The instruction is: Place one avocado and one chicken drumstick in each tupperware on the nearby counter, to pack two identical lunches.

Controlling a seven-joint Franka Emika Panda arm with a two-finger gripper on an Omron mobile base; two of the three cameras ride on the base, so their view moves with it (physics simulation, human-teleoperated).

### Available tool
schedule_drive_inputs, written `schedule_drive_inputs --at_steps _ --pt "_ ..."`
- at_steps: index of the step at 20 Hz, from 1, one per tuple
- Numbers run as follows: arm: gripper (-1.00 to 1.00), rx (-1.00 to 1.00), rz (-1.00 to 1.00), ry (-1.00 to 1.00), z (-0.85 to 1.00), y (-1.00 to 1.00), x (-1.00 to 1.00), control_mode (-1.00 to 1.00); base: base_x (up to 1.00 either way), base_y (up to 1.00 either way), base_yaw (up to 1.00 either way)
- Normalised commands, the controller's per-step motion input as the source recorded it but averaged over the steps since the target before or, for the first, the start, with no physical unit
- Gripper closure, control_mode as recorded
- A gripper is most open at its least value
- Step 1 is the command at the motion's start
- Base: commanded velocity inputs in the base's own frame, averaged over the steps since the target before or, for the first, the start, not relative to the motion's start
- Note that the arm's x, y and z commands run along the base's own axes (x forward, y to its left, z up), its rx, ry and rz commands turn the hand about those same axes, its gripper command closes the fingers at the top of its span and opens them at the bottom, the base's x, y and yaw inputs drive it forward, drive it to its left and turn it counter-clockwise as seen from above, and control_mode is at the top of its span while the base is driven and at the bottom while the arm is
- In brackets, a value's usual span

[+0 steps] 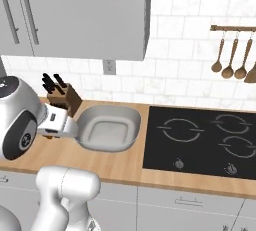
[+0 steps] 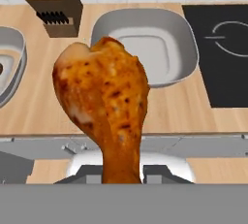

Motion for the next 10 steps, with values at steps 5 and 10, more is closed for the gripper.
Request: schedule_drive_inputs --at_steps 5,10 --pt "1.0 0.0 0.09 -0.05 -0.33 -0.03 0.78 -1.0 0.0 0.0 0.0" --pt "1.0 0.0 0.01 -0.07 -0.8 -0.14 1.0 -1.0 0.0 0.0 0.0"
